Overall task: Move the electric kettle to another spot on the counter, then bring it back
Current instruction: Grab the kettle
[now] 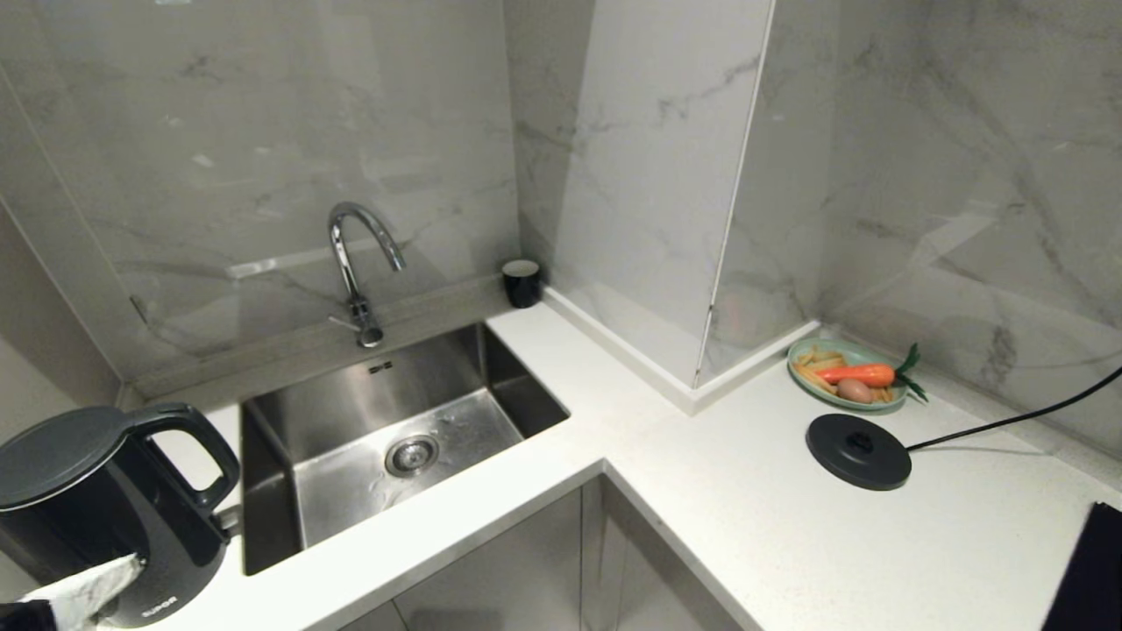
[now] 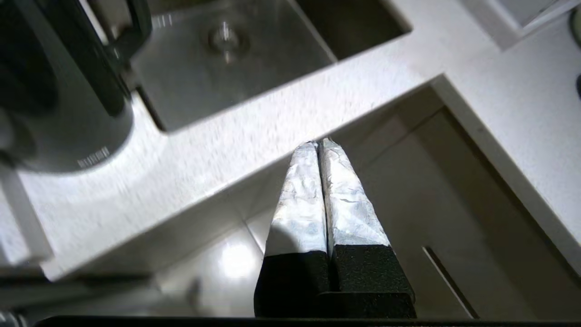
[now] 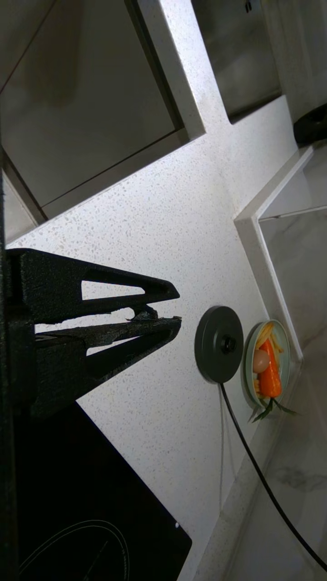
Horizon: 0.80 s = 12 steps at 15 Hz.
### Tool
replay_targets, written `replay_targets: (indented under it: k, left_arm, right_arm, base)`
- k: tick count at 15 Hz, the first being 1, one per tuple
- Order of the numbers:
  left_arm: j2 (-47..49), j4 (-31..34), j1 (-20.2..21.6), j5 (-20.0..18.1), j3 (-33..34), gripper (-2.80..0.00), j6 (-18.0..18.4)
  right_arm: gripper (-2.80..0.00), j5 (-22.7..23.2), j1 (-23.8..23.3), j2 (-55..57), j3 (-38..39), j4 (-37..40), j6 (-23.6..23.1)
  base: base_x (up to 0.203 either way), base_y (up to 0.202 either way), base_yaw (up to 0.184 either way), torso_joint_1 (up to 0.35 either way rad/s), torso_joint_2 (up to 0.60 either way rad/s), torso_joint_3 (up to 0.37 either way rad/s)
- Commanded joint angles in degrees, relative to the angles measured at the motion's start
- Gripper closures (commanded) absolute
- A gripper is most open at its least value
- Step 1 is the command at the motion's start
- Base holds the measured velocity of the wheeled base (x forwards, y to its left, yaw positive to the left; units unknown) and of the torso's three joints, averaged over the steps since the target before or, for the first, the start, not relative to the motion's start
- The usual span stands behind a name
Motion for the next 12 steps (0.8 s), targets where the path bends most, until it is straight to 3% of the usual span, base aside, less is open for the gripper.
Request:
replay_targets:
  k: [1, 3, 5, 8, 11, 12]
  left_arm:
    - [12.7, 0.1, -0.1, 0.4, 0.1, 0.00, -2.4]
    - [18.4, -0.3, -0.3, 2.9, 1.5, 0.00, -5.7]
    - [22.0, -6.5, -0.4, 4.6, 4.0, 0.00, -8.9]
    - [31.3, -21.3, -0.5, 8.0, 7.9, 0.00, -9.5]
    - [44.7, -40.5, -3.4, 15.5, 11.9, 0.00, -9.9]
    - [48.8, -49.9, -5.2, 18.8, 13.6, 0.00, -9.9]
  right_arm:
    - [0.00, 0.0, 0.0, 0.0, 0.0, 0.0, 0.0]
    - [0.00, 0.0, 0.0, 0.0, 0.0, 0.0, 0.0]
    - [0.00, 0.0, 0.0, 0.0, 0.0, 0.0, 0.0]
    - [0.00, 0.0, 0.0, 0.0, 0.0, 0.0, 0.0]
    - [0.00, 0.0, 0.0, 0.0, 0.0, 0.0, 0.0]
    - [0.00, 0.0, 0.0, 0.0, 0.0, 0.0, 0.0]
  base:
    - [0.000, 0.000, 0.000, 0.000, 0.00, 0.000]
    - [0.000, 0.000, 0.000, 0.000, 0.00, 0.000]
    - [0.000, 0.000, 0.000, 0.000, 0.00, 0.000]
    - [0.000, 0.000, 0.000, 0.000, 0.00, 0.000]
    - [0.000, 0.000, 0.000, 0.000, 0.00, 0.000]
    - [0.000, 0.000, 0.000, 0.000, 0.00, 0.000]
